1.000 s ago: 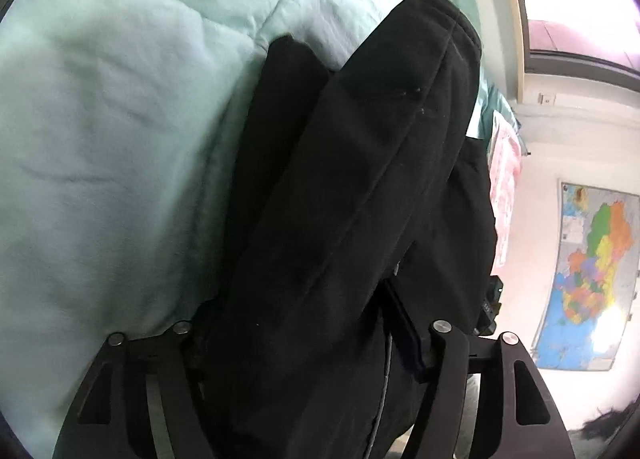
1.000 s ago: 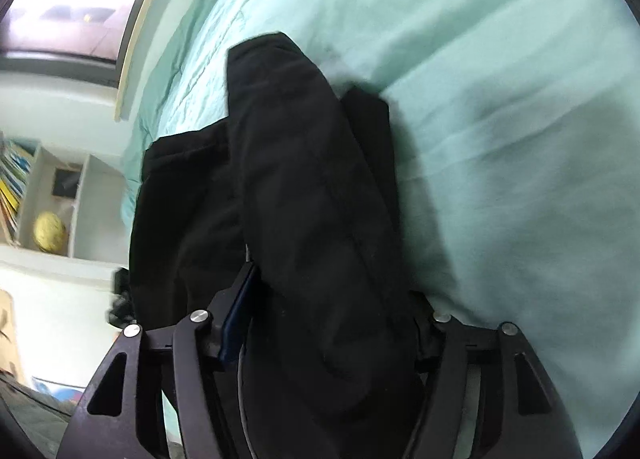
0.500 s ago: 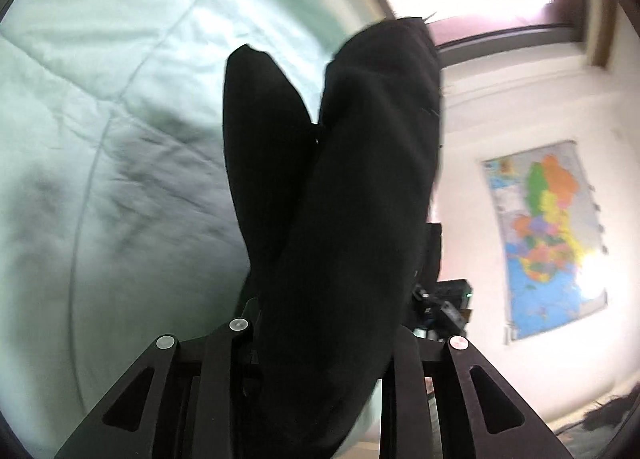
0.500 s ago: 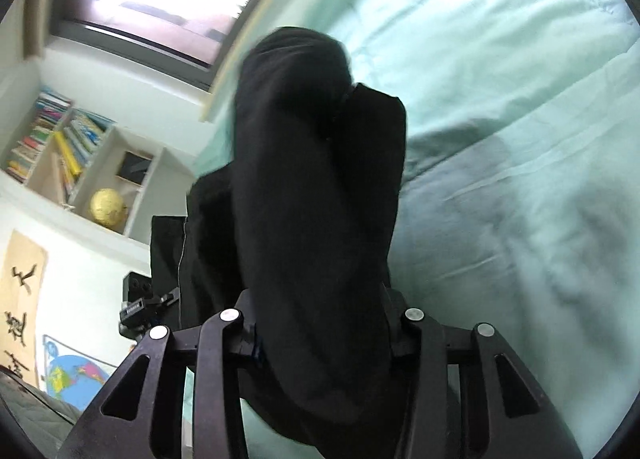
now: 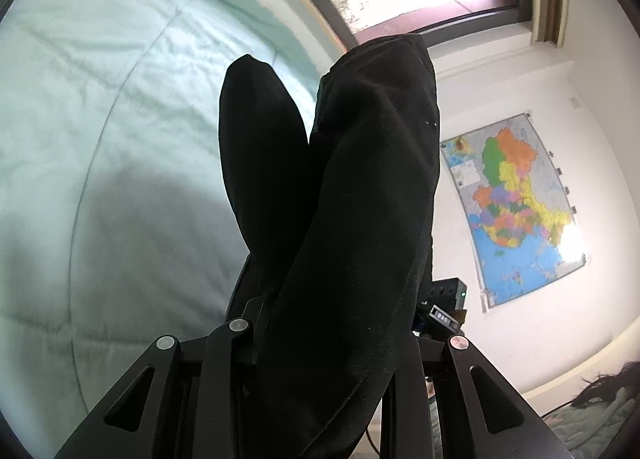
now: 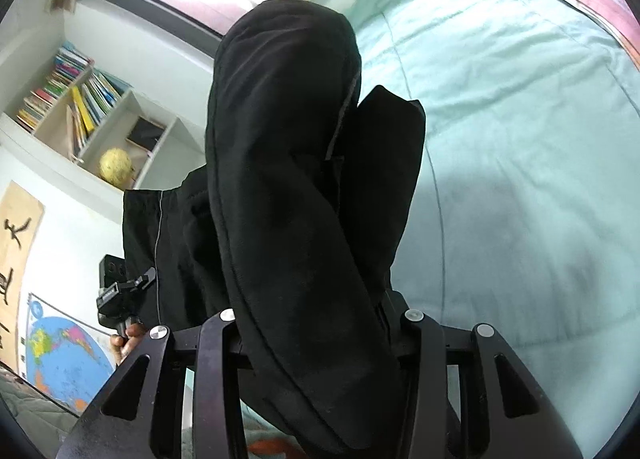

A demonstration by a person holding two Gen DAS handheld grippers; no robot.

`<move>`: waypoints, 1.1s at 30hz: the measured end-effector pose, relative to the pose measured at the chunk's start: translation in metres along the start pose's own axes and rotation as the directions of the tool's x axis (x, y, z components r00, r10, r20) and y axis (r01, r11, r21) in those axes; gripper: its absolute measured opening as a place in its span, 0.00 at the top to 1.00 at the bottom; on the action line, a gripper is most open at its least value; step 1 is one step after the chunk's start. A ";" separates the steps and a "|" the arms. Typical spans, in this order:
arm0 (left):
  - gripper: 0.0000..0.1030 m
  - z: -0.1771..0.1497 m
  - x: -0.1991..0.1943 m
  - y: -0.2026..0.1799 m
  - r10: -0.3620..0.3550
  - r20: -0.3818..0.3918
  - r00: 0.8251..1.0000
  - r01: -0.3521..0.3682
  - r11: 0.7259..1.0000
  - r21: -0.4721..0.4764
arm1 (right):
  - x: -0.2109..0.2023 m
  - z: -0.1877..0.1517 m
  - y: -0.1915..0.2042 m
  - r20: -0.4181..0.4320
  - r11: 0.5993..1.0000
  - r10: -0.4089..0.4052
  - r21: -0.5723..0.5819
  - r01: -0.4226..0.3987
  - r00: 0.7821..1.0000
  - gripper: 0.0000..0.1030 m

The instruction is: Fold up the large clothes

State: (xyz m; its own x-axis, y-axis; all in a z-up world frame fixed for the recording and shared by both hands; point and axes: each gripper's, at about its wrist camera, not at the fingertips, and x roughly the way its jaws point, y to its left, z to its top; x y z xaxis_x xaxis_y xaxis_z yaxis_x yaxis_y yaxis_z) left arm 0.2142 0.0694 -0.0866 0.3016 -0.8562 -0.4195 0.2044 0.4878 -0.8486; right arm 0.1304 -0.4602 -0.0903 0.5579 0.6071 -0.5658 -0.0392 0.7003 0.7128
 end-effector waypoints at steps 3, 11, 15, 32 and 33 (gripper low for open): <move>0.74 -0.022 0.002 0.026 0.007 -0.025 1.000 -0.008 0.999 -0.039 | 0.008 -0.017 -0.012 -0.035 0.999 -0.023 0.028 0.024 0.999 0.55; 0.74 -0.067 0.012 0.142 -0.038 0.116 0.993 0.060 0.981 -0.186 | 0.048 -0.046 -0.078 -0.016 0.998 -0.028 0.051 0.029 0.999 0.55; 0.71 -0.077 0.012 0.183 -0.043 0.167 0.985 0.080 0.973 -0.217 | 0.056 -0.043 -0.109 0.037 0.998 -0.051 0.031 0.050 0.998 0.53; 0.55 -0.102 -0.053 0.128 0.351 0.341 0.872 -0.367 0.930 -0.017 | 0.003 -0.086 -0.091 0.253 0.811 -0.556 -0.040 0.583 0.791 0.30; 0.53 -0.105 -0.055 0.113 0.348 0.368 0.862 -0.379 0.925 0.013 | -0.004 -0.086 -0.070 0.293 0.816 -0.533 -0.069 0.573 0.794 0.30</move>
State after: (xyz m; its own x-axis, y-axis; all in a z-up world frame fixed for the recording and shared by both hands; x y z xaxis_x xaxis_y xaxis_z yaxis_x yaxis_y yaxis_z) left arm 0.1224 0.1534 -0.1932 0.6743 -0.5056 -0.5382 0.0866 0.7780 -0.6223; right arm 0.0595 -0.4789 -0.1737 0.7066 -0.0013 -0.7076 0.2311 0.9456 0.2290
